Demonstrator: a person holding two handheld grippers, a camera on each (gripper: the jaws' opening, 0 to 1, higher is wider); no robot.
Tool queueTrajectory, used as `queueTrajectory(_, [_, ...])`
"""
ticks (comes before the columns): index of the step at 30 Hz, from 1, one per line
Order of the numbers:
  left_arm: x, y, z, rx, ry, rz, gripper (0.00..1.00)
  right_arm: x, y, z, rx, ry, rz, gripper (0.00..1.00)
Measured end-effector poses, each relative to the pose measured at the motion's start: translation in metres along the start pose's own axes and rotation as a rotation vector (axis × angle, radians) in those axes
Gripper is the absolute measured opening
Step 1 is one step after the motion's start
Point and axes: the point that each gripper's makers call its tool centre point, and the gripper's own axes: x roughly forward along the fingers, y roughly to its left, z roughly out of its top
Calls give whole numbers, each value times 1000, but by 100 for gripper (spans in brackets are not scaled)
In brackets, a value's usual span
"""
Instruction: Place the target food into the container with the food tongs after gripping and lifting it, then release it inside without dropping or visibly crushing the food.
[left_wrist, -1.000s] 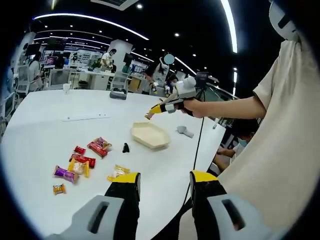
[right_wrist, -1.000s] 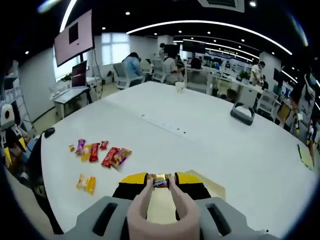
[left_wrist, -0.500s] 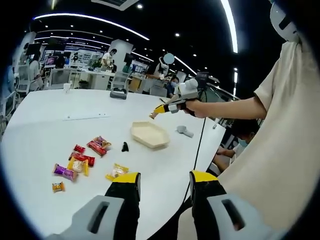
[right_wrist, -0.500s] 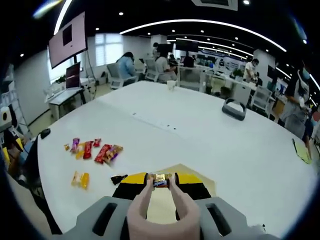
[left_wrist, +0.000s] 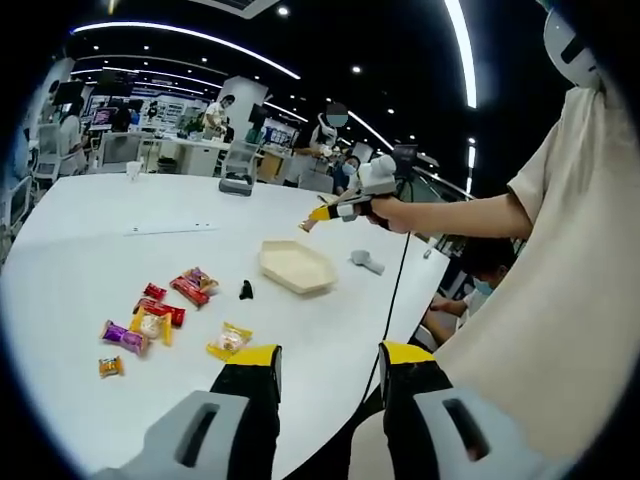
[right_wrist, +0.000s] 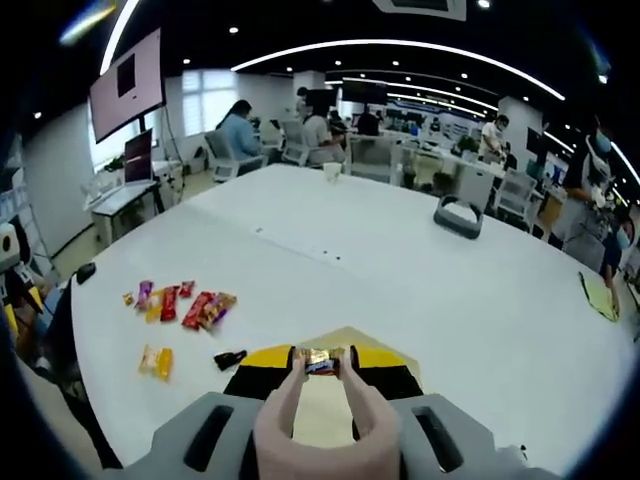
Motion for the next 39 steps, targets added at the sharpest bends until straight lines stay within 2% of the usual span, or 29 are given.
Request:
queueTrajectory(5, [0,0,1,-19,-11,-4,38,-1,-6,-1,56,-17,-9,21])
queueTrajectory(13, [-2,1,-2,-27,-12,0,38,0,0,-5,54,-10,-2,22])
queueTrajectory(28, [-13,4,-8,-49,-19,28,38,28,54,-9,5,27,103,22])
queueTrajectory(39, [-21,8,-12,-66,-27,49,38,43,88,-13,9,47,154,22])
